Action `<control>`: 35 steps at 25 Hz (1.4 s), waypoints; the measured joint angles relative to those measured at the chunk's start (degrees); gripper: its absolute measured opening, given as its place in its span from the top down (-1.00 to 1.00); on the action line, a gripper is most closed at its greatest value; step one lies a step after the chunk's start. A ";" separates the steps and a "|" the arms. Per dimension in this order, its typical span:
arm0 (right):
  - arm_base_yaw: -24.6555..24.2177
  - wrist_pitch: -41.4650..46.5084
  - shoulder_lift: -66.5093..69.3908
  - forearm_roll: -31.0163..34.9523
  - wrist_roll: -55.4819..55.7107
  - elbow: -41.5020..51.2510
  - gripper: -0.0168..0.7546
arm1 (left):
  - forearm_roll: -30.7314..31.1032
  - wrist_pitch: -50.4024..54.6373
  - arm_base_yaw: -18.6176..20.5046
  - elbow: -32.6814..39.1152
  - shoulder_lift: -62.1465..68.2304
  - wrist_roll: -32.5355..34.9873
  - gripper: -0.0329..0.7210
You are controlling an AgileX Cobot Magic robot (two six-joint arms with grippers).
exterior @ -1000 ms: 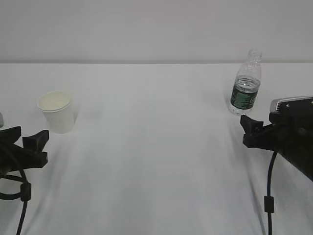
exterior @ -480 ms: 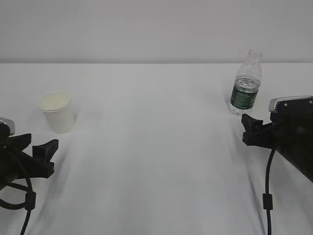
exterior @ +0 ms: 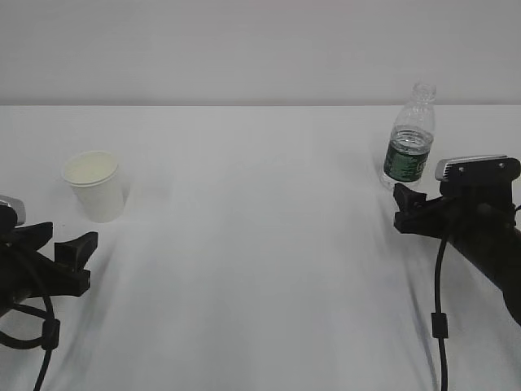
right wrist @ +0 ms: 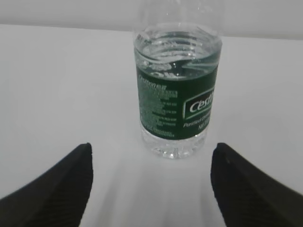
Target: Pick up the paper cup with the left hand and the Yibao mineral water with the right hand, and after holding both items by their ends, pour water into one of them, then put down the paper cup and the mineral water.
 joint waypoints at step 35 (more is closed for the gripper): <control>0.00 4.69 7.70 2.59 -1.38 -14.61 -0.58 | 0.68 0.00 0.00 0.00 0.00 0.10 -0.39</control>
